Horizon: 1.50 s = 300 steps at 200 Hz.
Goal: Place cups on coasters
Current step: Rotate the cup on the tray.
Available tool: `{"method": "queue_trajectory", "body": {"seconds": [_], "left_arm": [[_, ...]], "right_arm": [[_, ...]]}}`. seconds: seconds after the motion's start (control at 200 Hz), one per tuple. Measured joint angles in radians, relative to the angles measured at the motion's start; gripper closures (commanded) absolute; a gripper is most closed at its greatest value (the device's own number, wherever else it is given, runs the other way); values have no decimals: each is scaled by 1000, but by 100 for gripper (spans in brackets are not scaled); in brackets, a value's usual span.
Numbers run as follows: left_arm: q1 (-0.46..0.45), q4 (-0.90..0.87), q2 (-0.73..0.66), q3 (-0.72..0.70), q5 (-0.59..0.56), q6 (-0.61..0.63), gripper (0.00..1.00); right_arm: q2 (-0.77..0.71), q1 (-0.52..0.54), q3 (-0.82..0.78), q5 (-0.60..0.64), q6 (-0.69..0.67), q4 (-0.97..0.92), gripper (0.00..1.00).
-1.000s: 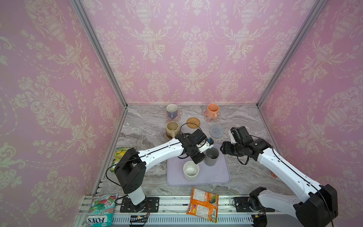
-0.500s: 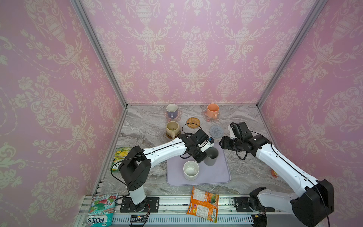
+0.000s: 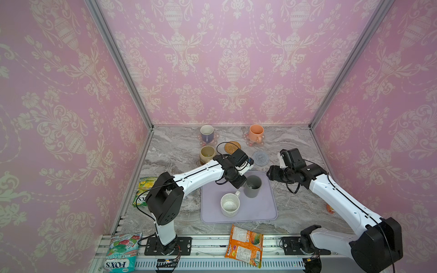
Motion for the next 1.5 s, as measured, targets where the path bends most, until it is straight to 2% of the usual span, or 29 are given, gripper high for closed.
{"method": "queue_trajectory", "body": {"seconds": [0.54, 0.836, 0.966, 1.246, 1.501], "left_arm": [[6, -9, 92, 112, -40, 8, 78], [6, 8, 142, 151, -34, 52, 78], [6, 39, 159, 151, 3, 81, 82], [6, 130, 174, 149, 113, 162, 81], [6, 176, 204, 155, 207, 227, 80]], "right_arm": [[60, 0, -2, -39, -8, 61, 36], [72, 0, -6, -37, -21, 76, 36], [72, 0, -13, -27, -32, 72, 36], [23, -21, -23, 46, -66, 7, 36], [6, -34, -66, 43, -76, 0, 37]]}}
